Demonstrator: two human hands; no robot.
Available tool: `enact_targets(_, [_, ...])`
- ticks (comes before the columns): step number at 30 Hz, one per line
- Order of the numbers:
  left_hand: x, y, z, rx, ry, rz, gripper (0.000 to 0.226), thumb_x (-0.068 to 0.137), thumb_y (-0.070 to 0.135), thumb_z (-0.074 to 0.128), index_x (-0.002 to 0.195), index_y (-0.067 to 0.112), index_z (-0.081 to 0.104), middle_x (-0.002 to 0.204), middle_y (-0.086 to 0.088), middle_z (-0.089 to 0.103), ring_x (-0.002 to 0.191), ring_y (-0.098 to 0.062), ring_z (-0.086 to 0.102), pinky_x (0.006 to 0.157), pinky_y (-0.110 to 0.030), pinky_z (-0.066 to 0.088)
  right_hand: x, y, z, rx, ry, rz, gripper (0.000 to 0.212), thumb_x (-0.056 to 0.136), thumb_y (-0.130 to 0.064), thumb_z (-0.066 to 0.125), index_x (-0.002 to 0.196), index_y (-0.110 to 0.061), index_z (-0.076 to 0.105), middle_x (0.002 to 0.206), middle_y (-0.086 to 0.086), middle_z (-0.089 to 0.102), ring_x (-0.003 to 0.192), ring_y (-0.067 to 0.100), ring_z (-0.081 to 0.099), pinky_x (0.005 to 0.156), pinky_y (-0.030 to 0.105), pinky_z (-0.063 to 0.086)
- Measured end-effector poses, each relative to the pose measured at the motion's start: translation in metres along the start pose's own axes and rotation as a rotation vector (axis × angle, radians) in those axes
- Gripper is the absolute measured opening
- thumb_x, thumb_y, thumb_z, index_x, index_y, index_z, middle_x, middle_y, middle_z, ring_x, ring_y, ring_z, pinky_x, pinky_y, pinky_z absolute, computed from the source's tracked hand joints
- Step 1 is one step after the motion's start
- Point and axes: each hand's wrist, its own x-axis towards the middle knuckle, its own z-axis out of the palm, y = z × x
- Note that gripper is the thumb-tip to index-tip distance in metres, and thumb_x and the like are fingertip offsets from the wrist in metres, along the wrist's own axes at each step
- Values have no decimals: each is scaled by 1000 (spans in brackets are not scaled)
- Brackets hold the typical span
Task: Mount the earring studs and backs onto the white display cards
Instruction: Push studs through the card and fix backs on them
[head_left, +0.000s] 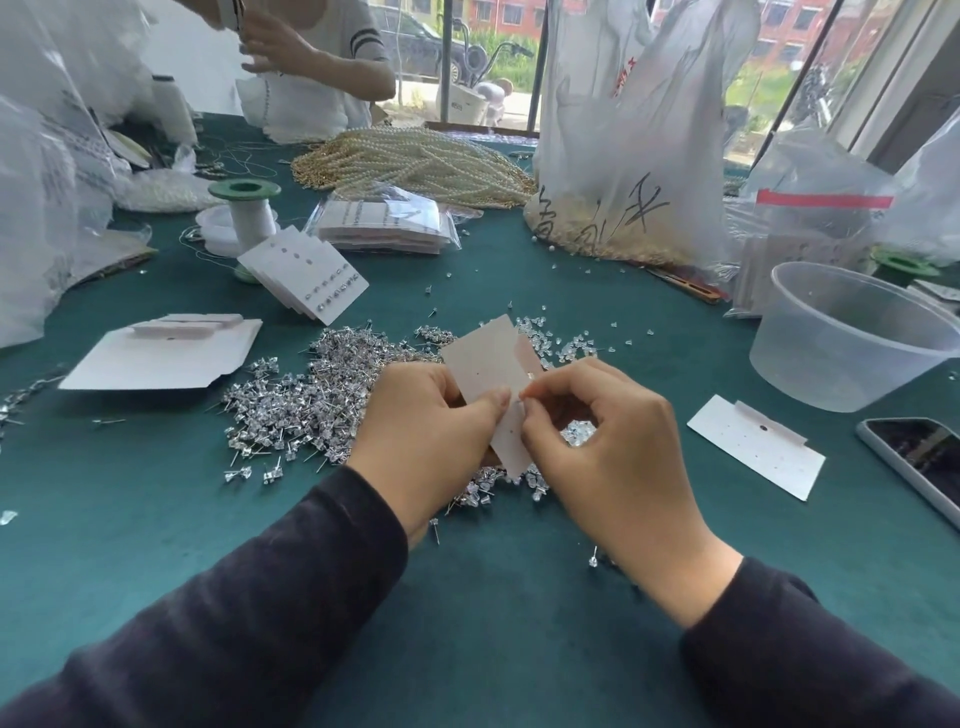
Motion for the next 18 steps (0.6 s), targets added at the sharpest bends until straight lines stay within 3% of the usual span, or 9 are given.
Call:
enact_targets(4, [-1, 1, 0, 41, 29, 23, 22, 78, 5, 66, 66, -11, 58, 78, -34, 65, 70, -44, 65, 65, -57, 54, -2, 1, 1, 10, -17, 4, 9, 74, 1, 65, 70, -7, 67, 68, 2, 62, 63, 12, 56, 60, 20, 46])
enact_targets(9, [-7, -1, 0, 60, 1, 15, 38, 65, 22, 65, 77, -13, 63, 82, -32, 67, 78, -44, 66, 71, -57, 53, -3, 2, 3, -44, -48, -47, 7, 76, -2, 62, 72, -7, 66, 69, 0, 61, 63, 9, 53, 61, 23, 45])
enact_targets(12, [-6, 6, -2, -33, -112, -17, 20, 78, 17, 69, 72, -2, 67, 75, -20, 71, 68, -31, 68, 62, -38, 59, -1, 5, 0, -33, -2, -52, 10, 77, 0, 62, 74, -9, 63, 72, -1, 59, 66, 8, 52, 63, 17, 43])
enact_targets(15, [-1, 22, -15, -240, -306, -117, 39, 76, 44, 54, 71, 8, 69, 73, -11, 70, 65, -19, 65, 59, -24, 56, 5, 7, -8, 51, 100, 6, 12, 80, -4, 60, 78, -16, 60, 76, -3, 60, 70, 3, 52, 66, 12, 40])
enact_targets(16, [3, 25, -20, -208, -282, -85, 38, 80, 43, 50, 76, 10, 68, 77, -8, 71, 69, -17, 65, 62, -22, 55, 7, 8, -10, 71, 131, 29, 11, 81, -6, 59, 79, -17, 59, 79, -4, 60, 72, 2, 52, 68, 13, 40])
enact_targets(18, [14, 21, -32, 178, -93, 116, 18, 89, 28, 51, 88, 17, 66, 83, 0, 69, 67, -4, 61, 60, -13, 50, 9, 10, -14, 90, 172, 72, 14, 84, -6, 60, 80, -20, 58, 88, -6, 56, 84, 8, 55, 78, 18, 44])
